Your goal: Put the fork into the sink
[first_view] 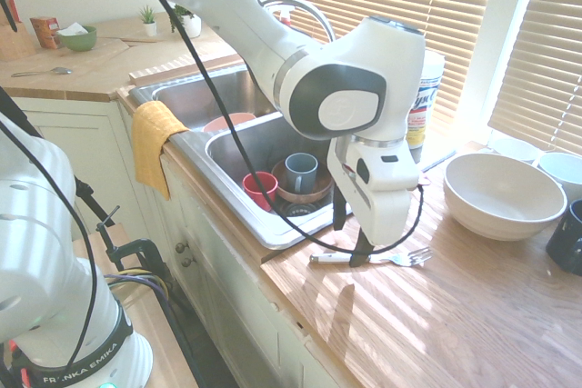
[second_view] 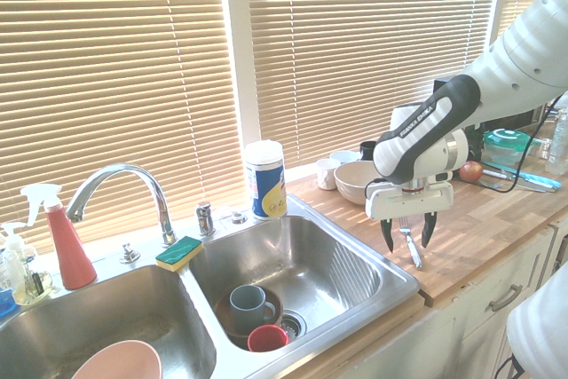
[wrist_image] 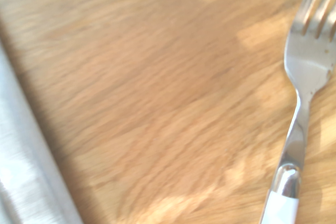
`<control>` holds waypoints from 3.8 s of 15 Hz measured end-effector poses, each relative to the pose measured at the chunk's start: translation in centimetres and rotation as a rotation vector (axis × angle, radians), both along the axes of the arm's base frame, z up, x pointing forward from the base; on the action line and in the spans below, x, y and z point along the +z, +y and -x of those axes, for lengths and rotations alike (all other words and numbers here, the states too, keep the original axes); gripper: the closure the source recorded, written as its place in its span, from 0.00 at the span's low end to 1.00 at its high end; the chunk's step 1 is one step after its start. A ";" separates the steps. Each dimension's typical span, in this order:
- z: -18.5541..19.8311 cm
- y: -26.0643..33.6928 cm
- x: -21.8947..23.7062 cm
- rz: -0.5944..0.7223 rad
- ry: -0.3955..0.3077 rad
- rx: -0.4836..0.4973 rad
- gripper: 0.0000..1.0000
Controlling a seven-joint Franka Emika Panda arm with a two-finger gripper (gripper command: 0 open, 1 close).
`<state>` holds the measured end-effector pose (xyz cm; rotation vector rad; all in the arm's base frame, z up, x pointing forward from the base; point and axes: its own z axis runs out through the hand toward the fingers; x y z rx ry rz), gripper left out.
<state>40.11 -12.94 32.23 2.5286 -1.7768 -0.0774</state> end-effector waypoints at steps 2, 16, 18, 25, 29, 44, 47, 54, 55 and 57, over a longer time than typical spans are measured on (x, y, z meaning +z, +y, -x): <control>0.2 -0.1 -0.5 -0.001 -0.002 -0.003 1.00; 0.5 -0.6 -1.1 -0.005 -0.010 -0.021 1.00; 0.5 -0.6 -1.1 -0.006 -0.012 -0.019 1.00; 0.0 -0.6 -1.0 0.027 -0.094 0.012 1.00; 0.0 -0.6 -0.8 0.032 -0.097 0.019 1.00; -4.1 23.5 5.2 0.067 -0.181 0.439 1.00; -5.7 28.0 2.4 0.075 -0.197 0.482 1.00; -8.3 30.0 -6.3 0.089 -0.137 0.434 1.00; -8.5 29.8 -7.8 0.085 -0.121 0.422 1.00; -9.0 29.0 -10.1 0.081 -0.104 0.402 1.00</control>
